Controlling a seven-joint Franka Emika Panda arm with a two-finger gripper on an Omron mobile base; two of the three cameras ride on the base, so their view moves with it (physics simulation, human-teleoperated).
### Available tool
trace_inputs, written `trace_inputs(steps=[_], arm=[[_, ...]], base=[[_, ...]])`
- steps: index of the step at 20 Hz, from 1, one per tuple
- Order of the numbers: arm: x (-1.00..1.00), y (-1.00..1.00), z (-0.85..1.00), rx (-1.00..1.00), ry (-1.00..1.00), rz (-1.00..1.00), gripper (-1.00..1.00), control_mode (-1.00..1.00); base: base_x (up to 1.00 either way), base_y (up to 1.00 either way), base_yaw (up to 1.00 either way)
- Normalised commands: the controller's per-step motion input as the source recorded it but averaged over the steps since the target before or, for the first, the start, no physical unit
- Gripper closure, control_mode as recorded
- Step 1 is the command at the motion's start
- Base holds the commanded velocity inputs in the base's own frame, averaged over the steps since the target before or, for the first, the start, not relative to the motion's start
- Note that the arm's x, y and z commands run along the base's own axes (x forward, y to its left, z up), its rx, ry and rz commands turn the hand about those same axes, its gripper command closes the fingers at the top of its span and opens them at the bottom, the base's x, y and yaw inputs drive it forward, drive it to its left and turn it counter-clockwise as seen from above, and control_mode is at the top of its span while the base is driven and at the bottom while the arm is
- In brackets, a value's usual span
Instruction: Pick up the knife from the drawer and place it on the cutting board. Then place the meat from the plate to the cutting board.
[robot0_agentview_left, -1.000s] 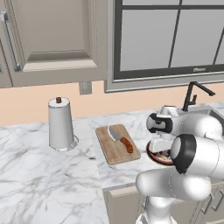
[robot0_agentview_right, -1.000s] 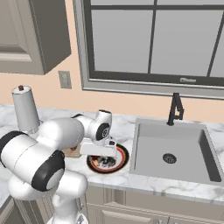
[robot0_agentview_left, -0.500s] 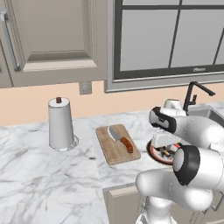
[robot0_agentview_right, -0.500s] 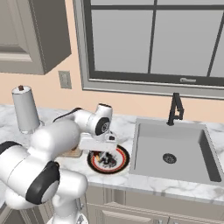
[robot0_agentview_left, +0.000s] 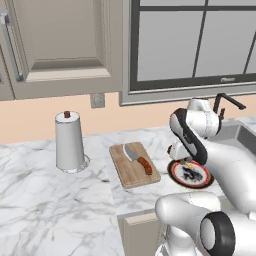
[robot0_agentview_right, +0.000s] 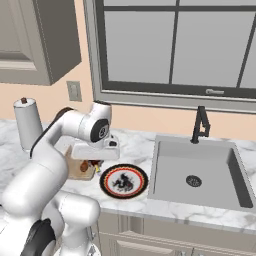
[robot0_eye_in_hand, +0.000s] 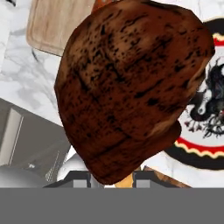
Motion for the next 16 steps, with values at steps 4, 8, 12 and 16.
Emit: trace_inputs(steps=[4, 8, 12, 16], arm=[[-0.01, 0.84, 0.37, 0.00, 0.00, 0.09, 1.00, -1.00], [0.00, 0.78, 0.11, 0.00, 0.00, 0.09, 1.00, -1.00], [0.00, 0.67, 0.01, 0.00, 0.00, 0.08, 1.00, -1.00], [0.05, 0.38, -0.06, 0.00, 0.00, 0.06, 1.00, -1.00]], base=[[0.00, 0.00, 0.00], [0.00, 0.00, 0.00], [0.00, 0.00, 0.00], [0.00, 0.00, 0.00]])
